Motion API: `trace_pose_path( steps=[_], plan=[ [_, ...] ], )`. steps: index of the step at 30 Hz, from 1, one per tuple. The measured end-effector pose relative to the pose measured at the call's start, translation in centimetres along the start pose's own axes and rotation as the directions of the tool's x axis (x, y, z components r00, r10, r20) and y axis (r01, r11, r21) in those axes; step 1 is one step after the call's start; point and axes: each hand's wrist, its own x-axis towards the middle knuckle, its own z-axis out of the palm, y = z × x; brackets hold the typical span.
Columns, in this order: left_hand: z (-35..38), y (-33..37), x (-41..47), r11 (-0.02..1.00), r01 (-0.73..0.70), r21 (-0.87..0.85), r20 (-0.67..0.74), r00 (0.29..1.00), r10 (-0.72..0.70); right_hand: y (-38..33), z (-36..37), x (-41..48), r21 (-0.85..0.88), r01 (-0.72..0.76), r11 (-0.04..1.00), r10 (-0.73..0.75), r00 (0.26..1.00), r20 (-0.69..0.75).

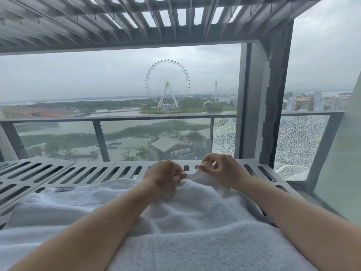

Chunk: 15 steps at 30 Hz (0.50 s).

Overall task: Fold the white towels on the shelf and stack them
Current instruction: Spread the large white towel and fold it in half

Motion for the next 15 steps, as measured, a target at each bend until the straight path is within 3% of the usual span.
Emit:
trace_pose_path(
  steps=[4, 7, 11, 15],
  plan=[
    [0.1, 0.2, -0.1, 1.000, 0.028, 0.003, 0.030, 0.999, -0.028, 0.0, 0.2, 0.2, 0.076, -0.065, 0.995, 0.066, 0.998, -0.013],
    [-0.3, 0.8, -0.2, 0.990, 0.053, -0.134, 0.024, 0.998, -0.050, -0.3, 0.4, 0.2, 0.246, -0.092, 0.965, 0.100, 0.995, -0.021],
    [-0.4, 1.9, 0.0, 0.962, 0.025, -0.271, -0.019, 0.999, -0.032, -1.8, 0.4, 0.1, 0.431, 0.000, 0.902, 0.020, 0.999, -0.041],
    [-0.1, 1.8, -0.1, 0.901, 0.128, -0.415, 0.120, 0.989, -0.085, -2.6, 0.4, 0.0, 0.429, 0.042, 0.902, -0.060, 0.998, 0.027]
  ],
)
